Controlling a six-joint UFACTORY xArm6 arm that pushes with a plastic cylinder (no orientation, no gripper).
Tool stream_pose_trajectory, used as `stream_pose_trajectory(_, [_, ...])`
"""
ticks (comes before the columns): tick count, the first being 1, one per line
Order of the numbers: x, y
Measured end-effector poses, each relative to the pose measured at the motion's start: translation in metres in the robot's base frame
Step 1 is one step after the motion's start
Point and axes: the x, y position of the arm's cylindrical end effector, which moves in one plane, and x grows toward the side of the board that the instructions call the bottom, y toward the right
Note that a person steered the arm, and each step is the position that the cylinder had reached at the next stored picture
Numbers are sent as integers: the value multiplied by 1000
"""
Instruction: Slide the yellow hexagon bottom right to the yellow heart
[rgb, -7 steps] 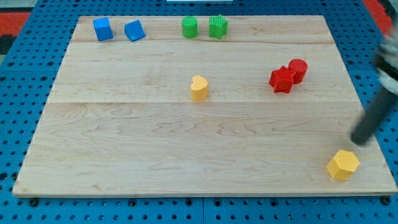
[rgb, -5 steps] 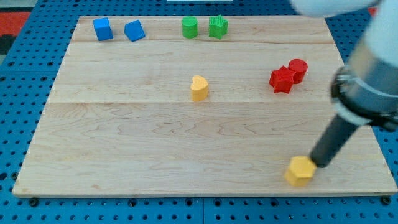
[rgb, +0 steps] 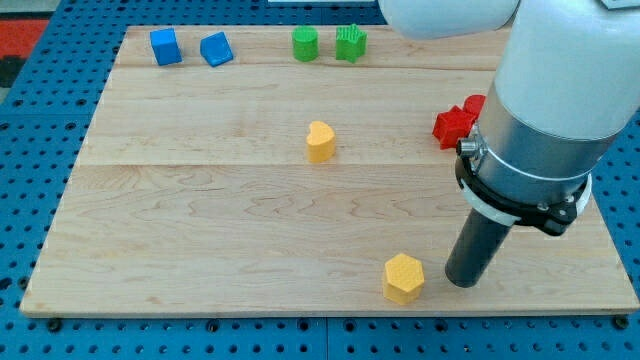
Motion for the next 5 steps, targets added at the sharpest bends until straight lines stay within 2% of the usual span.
stream_pose_trajectory(1, [31,-65])
stream_pose_trajectory(2, [-10,-148])
stream_pose_trajectory(3, [-63,-156])
stream_pose_trajectory(4, [-30,-210])
stream_pose_trajectory(5, [16,-144])
